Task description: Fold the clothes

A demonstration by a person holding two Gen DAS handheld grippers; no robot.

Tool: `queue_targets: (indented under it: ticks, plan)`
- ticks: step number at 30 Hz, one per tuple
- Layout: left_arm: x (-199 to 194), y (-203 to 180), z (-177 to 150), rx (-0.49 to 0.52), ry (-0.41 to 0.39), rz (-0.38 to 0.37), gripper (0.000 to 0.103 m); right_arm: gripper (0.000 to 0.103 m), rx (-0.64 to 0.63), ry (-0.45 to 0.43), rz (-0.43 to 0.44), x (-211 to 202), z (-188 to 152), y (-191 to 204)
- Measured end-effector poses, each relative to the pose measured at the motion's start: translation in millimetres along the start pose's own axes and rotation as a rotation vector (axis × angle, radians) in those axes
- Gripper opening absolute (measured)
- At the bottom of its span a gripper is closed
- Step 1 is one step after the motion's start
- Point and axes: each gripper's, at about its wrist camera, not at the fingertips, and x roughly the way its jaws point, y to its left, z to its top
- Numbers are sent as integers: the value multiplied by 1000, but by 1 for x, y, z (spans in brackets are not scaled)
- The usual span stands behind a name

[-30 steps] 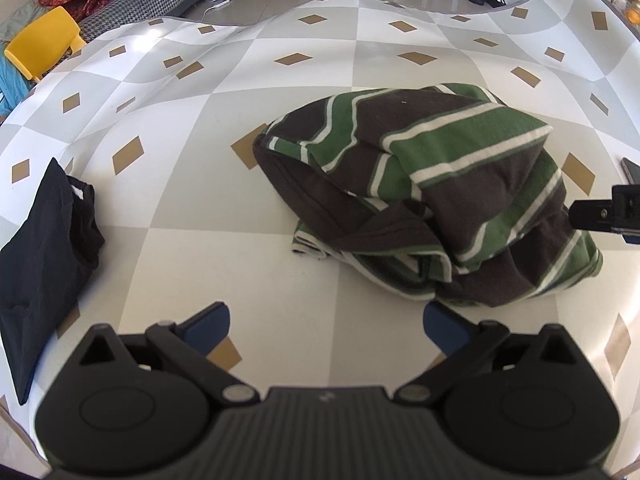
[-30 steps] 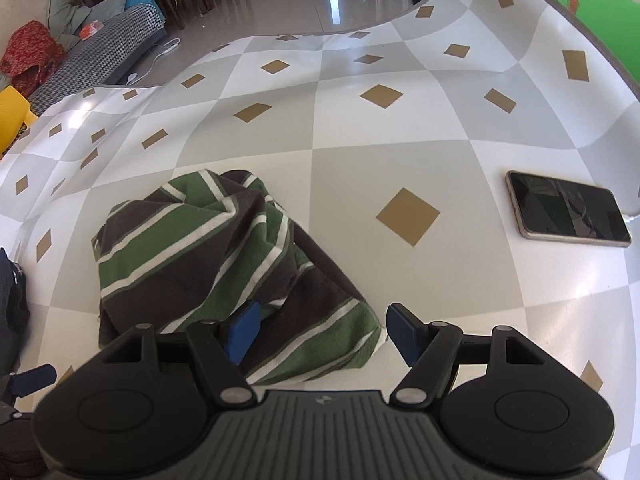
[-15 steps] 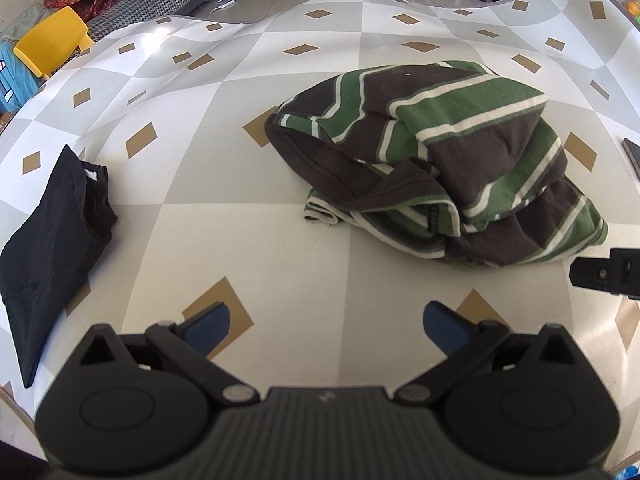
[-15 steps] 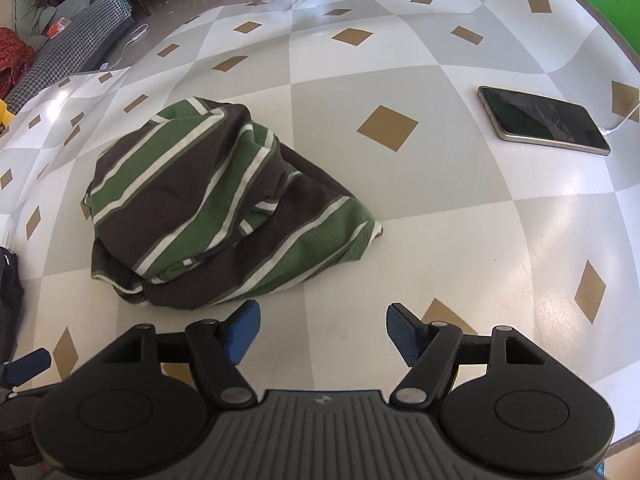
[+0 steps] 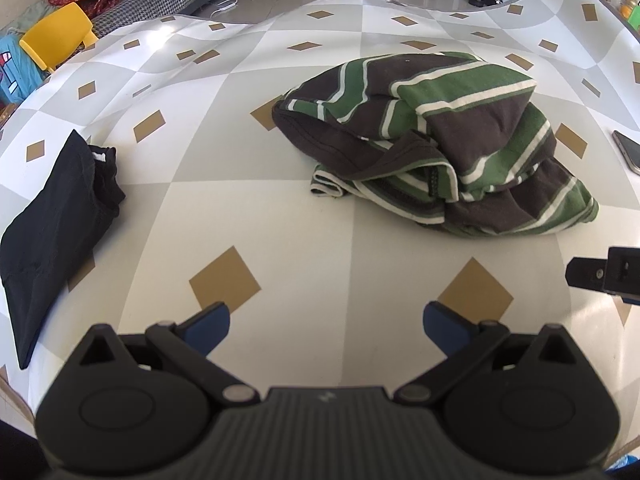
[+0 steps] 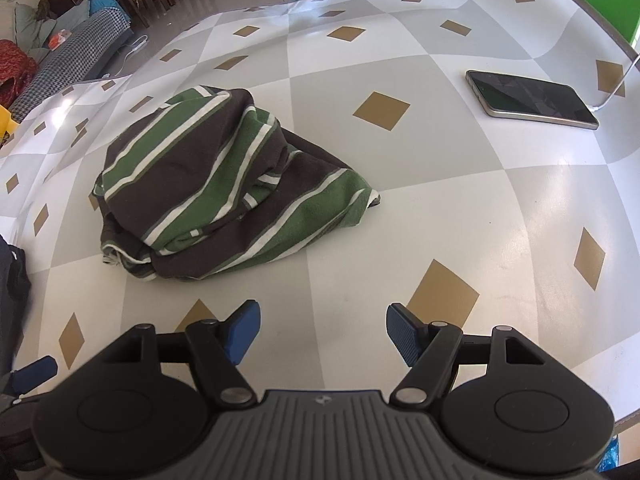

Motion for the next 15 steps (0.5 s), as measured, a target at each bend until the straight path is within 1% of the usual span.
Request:
queue_targets:
  ticks: [8, 15]
  plan:
    - [0, 3, -9, -3, 10, 15, 103, 69, -8, -11, 54, -7, -4, 4]
    - [-1, 8, -13, -18, 21, 20, 103, 69, -30, -17, 70, -10, -7, 8]
